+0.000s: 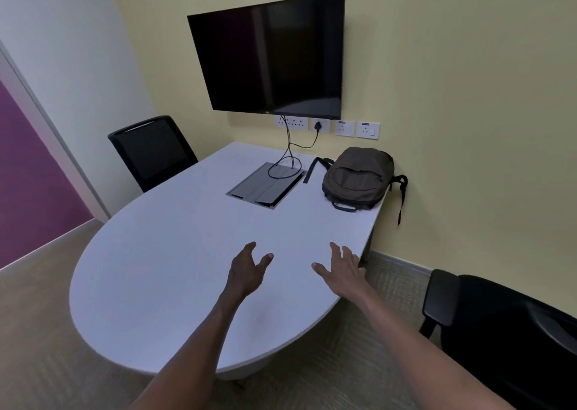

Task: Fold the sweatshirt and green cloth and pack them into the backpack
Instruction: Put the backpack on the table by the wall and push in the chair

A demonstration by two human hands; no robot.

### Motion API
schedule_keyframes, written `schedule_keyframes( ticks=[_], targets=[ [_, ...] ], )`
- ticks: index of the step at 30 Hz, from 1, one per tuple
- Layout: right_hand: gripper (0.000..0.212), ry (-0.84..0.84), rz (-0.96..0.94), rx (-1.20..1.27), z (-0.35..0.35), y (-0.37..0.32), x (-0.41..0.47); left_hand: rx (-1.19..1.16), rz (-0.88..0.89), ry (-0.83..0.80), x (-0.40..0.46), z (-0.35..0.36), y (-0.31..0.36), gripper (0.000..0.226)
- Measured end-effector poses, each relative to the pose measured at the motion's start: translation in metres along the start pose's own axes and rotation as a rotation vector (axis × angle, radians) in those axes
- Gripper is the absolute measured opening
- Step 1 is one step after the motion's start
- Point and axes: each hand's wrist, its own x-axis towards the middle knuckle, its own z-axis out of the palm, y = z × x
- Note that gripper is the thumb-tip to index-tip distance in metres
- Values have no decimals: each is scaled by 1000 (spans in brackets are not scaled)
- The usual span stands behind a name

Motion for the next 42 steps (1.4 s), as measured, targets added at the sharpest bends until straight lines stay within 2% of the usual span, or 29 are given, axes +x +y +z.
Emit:
schedule_keyframes(
  ticks=[9, 16, 28, 32, 38, 42],
  targets=[
    [80, 51, 49, 7, 19, 6, -88, -10, 40, -96, -64, -2, -7, 69],
    [74, 160, 82, 0, 2, 32, -144, 14, 104, -153, -99, 16, 15, 66],
    [75, 189, 109, -28, -22, 103, -227, 87, 164, -178, -172, 64, 55, 59],
    [74, 171, 122, -25, -28, 139, -270, 122, 175, -235, -209, 90, 72, 52],
    [70, 185, 209, -14, -41, 200, -327, 84, 221, -327, -264, 136, 108, 52],
    [71, 222, 291, 29, -58, 235, -352, 72, 313, -334, -287, 161, 144, 51]
  ],
)
